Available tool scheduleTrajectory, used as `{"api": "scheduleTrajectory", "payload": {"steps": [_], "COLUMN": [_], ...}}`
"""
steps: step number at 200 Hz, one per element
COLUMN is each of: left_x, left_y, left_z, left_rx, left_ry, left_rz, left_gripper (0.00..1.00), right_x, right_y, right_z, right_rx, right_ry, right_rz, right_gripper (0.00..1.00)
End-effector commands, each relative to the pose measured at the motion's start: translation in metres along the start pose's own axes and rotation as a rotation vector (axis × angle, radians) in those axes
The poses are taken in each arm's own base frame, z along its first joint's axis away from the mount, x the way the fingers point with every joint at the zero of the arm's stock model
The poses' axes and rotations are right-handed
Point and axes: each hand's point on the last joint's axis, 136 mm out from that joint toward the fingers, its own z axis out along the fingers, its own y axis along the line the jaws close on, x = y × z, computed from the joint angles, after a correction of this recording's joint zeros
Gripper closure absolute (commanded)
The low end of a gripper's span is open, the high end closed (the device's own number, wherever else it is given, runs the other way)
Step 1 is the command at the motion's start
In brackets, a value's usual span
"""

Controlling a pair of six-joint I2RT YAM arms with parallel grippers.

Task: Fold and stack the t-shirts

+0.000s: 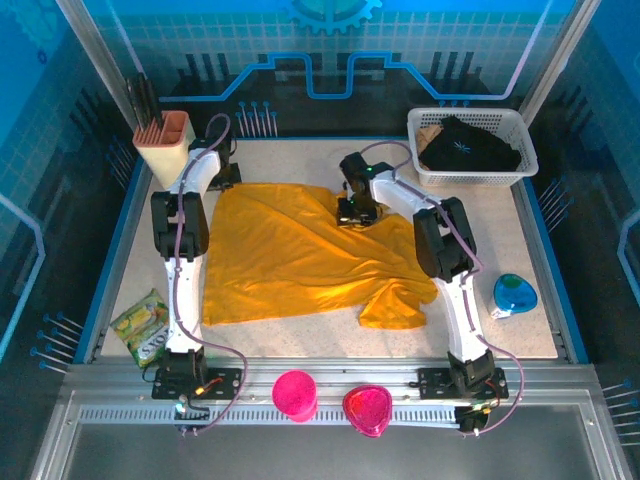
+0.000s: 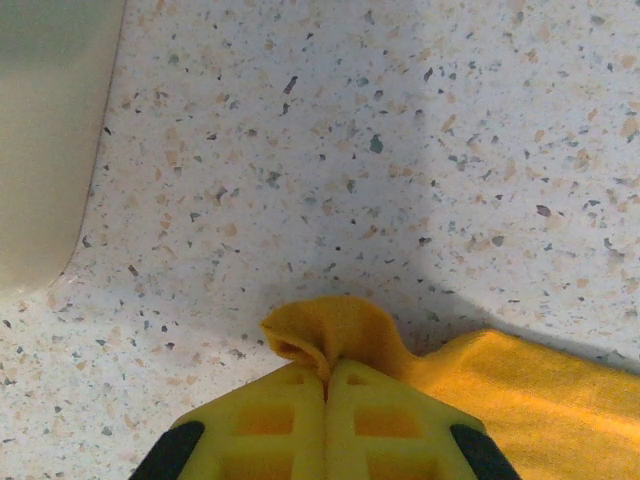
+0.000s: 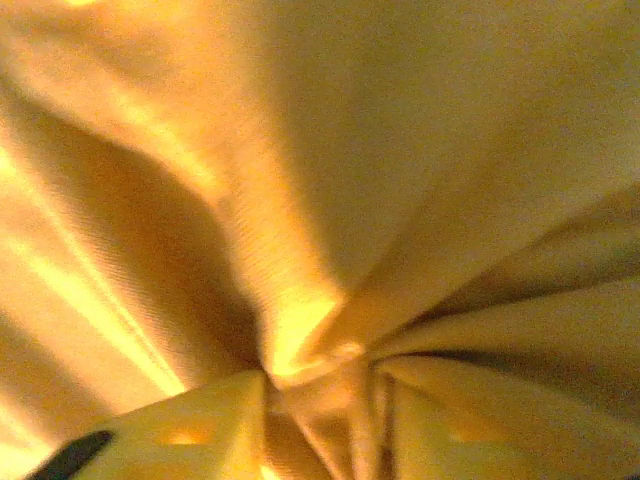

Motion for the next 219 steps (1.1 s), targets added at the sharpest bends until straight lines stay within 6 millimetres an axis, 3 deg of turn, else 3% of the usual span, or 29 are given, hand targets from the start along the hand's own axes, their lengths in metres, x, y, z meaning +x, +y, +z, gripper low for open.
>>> {"api": "scheduleTrajectory", "payload": {"steps": [1, 22, 39, 58, 86, 152, 193, 219], "left_x": [-0.011, -0.011, -0.011, -0.010, -0.010, -0.009, -0.009, -0.008], "left_y": [0.001, 0.001, 0.000, -0.001, -0.001, -0.002, -0.001, -0.001], "left_z": [-0.023, -0.023, -0.023, -0.022, -0.021, -0.019, -0.017, -0.017], "left_rx": [0.026, 0.026, 0.029, 0.034, 0.034, 0.037, 0.031, 0.033], "left_ry": [-0.039, -0.040, -0.041, -0.038, -0.038, -0.035, -0.034, -0.033], "left_rz": [-0.013, -0.014, -0.017, -0.019, -0.019, -0.019, -0.014, -0.015], "left_gripper": [1.00, 1.00, 1.00, 1.00, 1.00, 1.00, 1.00, 1.00], "right_x": [-0.011, -0.019, -0.024, -0.023, -0.022, -0.025, 0.014, 0.037], "right_y": [-0.004, -0.025, -0.047, -0.071, -0.094, -0.113, -0.107, -0.099], "right_z": [-0.039, -0.070, -0.083, -0.079, -0.062, -0.028, -0.021, -0.021], "right_rx": [0.037, 0.104, 0.134, 0.121, 0.090, 0.119, 0.100, 0.096], "right_ry": [-0.063, -0.131, -0.157, -0.137, -0.119, -0.105, -0.093, -0.083], "right_rz": [0.034, 0.064, 0.115, 0.203, 0.321, 0.425, 0.442, 0.427], "right_gripper": [0.53, 0.50, 0.49, 0.57, 0.57, 0.57, 0.88, 0.92]}}
